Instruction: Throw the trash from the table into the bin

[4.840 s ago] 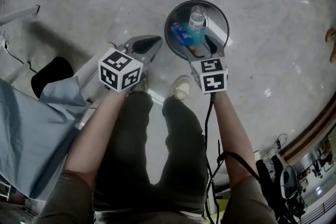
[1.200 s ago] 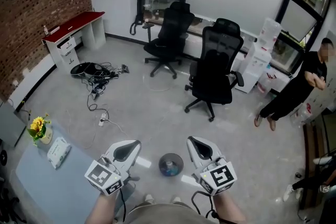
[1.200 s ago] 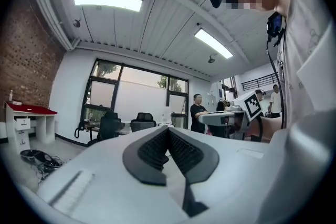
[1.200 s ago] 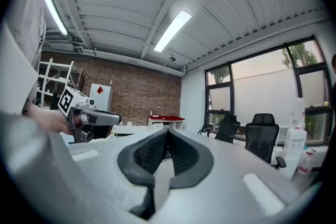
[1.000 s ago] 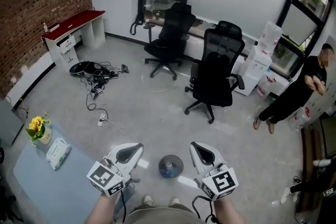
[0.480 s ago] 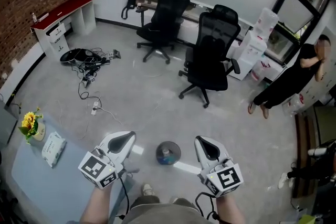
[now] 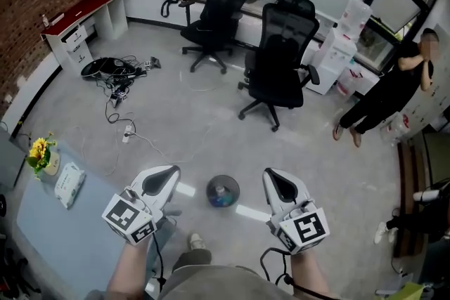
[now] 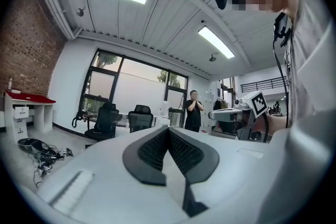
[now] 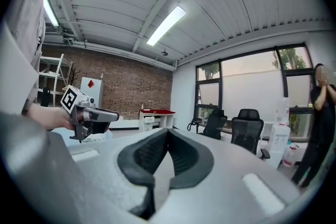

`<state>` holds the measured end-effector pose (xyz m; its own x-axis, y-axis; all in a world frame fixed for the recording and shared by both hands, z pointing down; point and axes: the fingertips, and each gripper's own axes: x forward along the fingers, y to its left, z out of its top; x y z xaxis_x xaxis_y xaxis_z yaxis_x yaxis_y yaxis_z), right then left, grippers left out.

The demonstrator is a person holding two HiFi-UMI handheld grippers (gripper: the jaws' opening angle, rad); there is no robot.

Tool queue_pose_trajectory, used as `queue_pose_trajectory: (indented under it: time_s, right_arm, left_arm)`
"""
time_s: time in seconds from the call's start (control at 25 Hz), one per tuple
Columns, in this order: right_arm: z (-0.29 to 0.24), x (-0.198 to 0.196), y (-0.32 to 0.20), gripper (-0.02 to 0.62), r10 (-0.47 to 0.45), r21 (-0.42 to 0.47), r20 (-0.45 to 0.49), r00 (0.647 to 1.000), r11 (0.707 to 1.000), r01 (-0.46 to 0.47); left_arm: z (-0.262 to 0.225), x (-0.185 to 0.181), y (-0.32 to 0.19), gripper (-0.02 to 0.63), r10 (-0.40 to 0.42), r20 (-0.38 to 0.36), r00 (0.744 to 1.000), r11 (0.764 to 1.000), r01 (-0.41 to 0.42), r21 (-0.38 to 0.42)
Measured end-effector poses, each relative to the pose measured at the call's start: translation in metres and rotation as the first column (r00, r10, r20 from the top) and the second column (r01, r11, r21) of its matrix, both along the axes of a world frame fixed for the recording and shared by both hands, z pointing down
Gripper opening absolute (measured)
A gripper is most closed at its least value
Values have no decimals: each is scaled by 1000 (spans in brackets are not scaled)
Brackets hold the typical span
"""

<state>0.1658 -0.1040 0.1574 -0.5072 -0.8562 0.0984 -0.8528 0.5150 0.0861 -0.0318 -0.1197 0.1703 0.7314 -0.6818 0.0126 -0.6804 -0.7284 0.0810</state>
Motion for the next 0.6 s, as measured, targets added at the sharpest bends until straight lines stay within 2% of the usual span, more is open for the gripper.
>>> queue_pose_trajectory:
  time_s: [0.36, 0.6]
  right_arm:
    - [-6, 36, 50, 3, -38, 19, 22, 999, 999, 38]
    - [-1, 63, 99, 3, -57, 28, 24, 998, 998, 56]
  left_arm:
    - [-12, 36, 56, -2, -26, 13, 1000, 1000, 26, -5]
    - [-2, 63, 108, -2, -34, 22, 999, 999, 34, -14]
